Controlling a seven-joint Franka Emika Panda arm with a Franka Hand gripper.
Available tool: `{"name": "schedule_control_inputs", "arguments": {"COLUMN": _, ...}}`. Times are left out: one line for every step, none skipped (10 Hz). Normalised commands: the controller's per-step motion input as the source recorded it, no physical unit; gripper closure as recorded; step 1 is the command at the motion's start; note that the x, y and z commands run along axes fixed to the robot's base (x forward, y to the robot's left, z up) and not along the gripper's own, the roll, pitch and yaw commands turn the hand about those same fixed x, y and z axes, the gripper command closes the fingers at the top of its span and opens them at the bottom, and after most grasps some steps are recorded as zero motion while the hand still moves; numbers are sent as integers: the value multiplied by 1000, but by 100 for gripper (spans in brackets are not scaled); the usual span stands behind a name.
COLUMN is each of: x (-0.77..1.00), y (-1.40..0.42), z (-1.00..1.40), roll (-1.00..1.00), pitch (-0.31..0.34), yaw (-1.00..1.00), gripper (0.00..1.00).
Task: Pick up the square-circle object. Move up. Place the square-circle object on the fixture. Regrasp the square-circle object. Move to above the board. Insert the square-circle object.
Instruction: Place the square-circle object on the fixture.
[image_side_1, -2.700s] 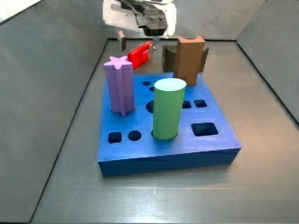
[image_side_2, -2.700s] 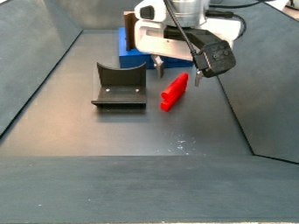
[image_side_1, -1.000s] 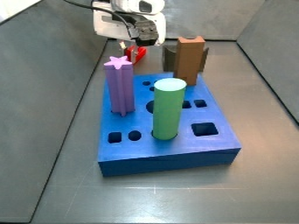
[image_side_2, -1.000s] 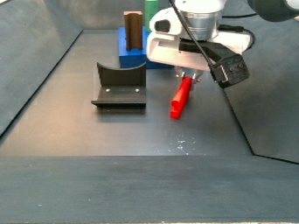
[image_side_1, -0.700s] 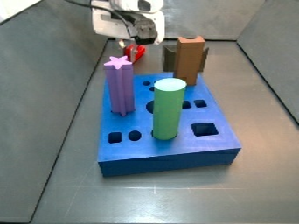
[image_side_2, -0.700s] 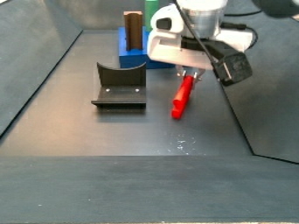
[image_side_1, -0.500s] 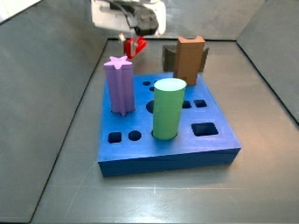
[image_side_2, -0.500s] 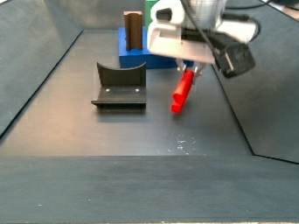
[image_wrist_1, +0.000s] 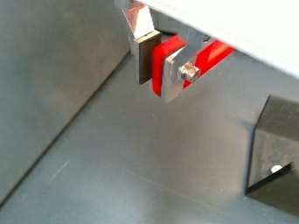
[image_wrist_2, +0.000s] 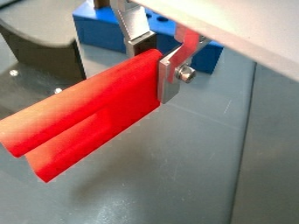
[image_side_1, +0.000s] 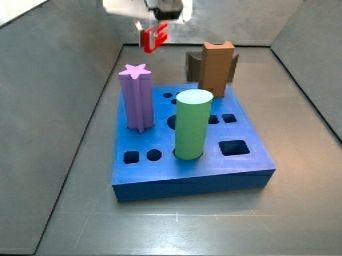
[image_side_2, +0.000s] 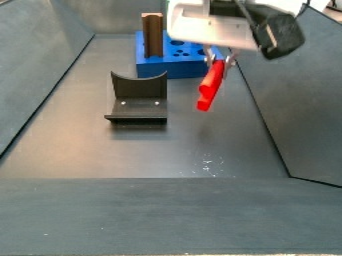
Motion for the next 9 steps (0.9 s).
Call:
{"name": "schedule_control_inputs", "arguments": {"x": -12, "y": -6, "z": 1000, "roll": -30, "pitch": 18, "yaw": 11, "gripper": 100}}
{"name": "schedule_control_inputs", "arguments": {"x": -14, "y": -9, "z": 1000, "roll": -44, "pitch": 17, "yaw": 16, "gripper": 100}}
{"name": "schedule_control_inputs", "arguments": {"x": -17, "y": -13, "z": 1000, "roll": -59, "pitch": 19, "yaw": 18, "gripper": 100}}
{"name": "schedule_control_inputs", "arguments": {"x": -15, "y": -15, "z": 977, "roll": -75, "pitch": 22, "yaw": 19, "gripper": 100}}
{"name": "schedule_control_inputs", "arguments": {"x": -7, "y": -13, "z": 764, "roll": -89, "pitch": 27, "yaw": 16, "gripper": 100}}
{"name": "schedule_control_inputs", "arguments": {"x": -4, "y": -12, "z": 656, "roll": -97, "pitch": 34, "yaw": 15, "gripper": 100}}
{"name": "schedule_control_inputs", "arguments": {"x": 2, "y": -11, "z": 442, "roll": -112, "pitch": 45, "yaw": 11, "gripper": 100}}
{"name": "schedule_control_inputs", "arguments": {"x": 5, "y": -9, "z": 281, "roll": -119, "pitch": 50, "yaw": 6, "gripper": 100}}
{"name": "schedule_control_inputs", "arguments": {"x": 1000, "y": -32, "z": 408, "roll": 0, "pitch": -228, "yaw": 1000, "gripper": 100}}
